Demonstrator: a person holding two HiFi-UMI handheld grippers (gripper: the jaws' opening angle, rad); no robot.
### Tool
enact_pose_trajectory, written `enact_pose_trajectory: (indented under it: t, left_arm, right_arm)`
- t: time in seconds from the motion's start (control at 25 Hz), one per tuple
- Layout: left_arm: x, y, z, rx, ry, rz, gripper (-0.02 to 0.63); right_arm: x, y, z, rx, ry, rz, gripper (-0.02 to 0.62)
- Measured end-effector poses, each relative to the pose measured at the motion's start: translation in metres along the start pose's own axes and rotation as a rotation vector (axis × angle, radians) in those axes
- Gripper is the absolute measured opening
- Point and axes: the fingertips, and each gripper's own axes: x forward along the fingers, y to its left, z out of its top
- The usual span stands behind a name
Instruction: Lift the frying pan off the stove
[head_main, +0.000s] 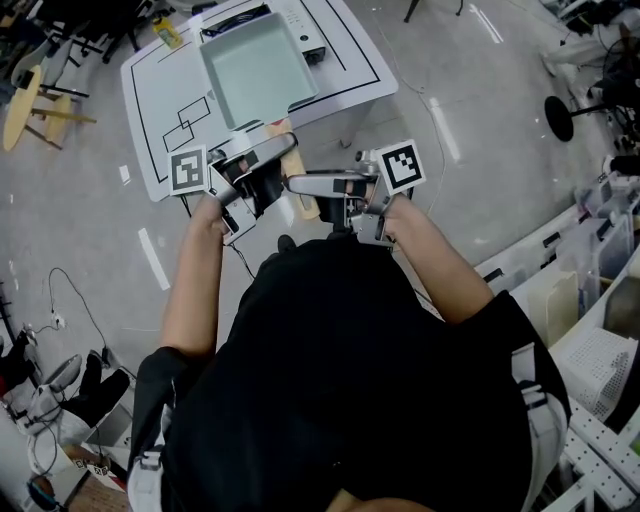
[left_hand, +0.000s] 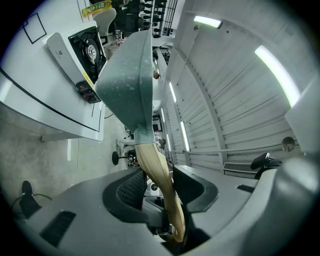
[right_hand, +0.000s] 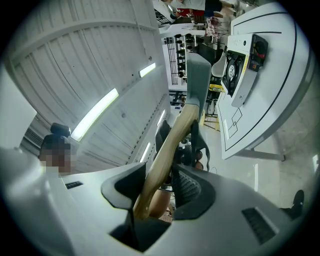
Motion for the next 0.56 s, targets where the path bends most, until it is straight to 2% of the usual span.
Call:
enact_pose_trajectory:
  t: [0.56]
  left_arm:
    - [0.020,0.006,-0.003,-0.010,0.020,-0.001,0.166]
  right_arm:
    - [-0.018,0.001,0.005,0.003,-0.015,-0.003,0.173]
